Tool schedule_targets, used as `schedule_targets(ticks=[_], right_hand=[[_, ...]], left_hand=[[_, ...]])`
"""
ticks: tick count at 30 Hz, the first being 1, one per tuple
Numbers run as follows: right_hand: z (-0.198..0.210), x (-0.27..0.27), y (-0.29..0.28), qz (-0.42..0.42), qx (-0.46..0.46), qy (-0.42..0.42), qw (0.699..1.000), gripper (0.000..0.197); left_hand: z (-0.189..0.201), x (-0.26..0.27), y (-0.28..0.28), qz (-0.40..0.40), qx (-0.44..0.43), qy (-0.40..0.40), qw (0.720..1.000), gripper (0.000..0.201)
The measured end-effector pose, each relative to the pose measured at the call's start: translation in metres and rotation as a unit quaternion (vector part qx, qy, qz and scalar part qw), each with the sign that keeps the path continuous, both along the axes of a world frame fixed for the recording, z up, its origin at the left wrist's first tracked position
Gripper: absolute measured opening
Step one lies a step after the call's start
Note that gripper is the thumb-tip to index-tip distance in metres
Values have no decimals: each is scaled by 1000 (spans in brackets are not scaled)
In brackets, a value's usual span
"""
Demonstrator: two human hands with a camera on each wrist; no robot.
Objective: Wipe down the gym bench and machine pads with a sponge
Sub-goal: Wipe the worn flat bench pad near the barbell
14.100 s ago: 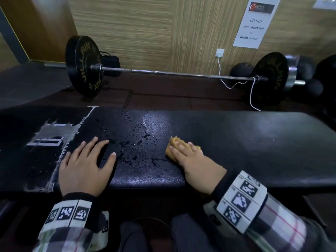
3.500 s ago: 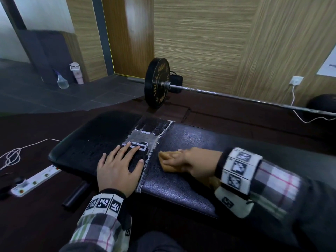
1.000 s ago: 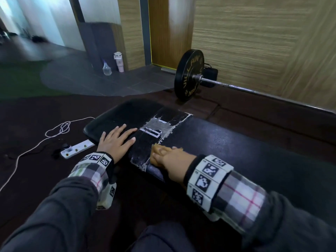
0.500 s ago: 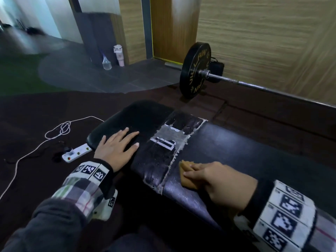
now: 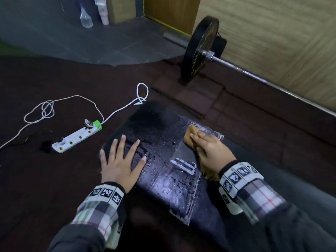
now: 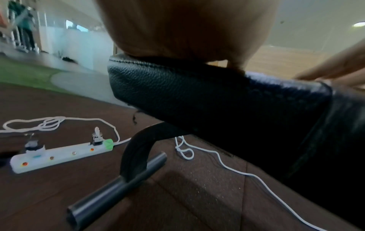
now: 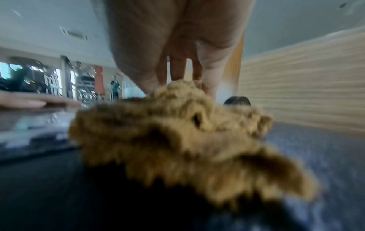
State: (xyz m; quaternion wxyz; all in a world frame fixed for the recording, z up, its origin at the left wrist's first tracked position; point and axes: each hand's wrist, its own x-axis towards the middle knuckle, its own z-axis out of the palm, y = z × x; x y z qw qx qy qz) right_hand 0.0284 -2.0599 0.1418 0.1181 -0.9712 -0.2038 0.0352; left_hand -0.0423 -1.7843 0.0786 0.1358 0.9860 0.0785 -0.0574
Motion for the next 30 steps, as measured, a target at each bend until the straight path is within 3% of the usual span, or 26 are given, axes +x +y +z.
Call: schedule_targets(ticks=[7,15,20,23,30], right_hand=[[-15,0,7,19,-129,89,987,68],[-18,7,2,48,-47,54,996,57],[-33,19,-3,88,-65,63,992,49],[-37,43,-2,103,-78,59,990,54],[-31,59,-34,42,-64,26,997,60]], left_hand=[[15,4,3,-22,-23,96,995,73],[18,9,1,26,-21,82,996,81],[16,11,-7,68,-5,113,991,82],[20,13,-6,71,-9,145,987,82],[35,17,-9,75,-25,203,976,83]])
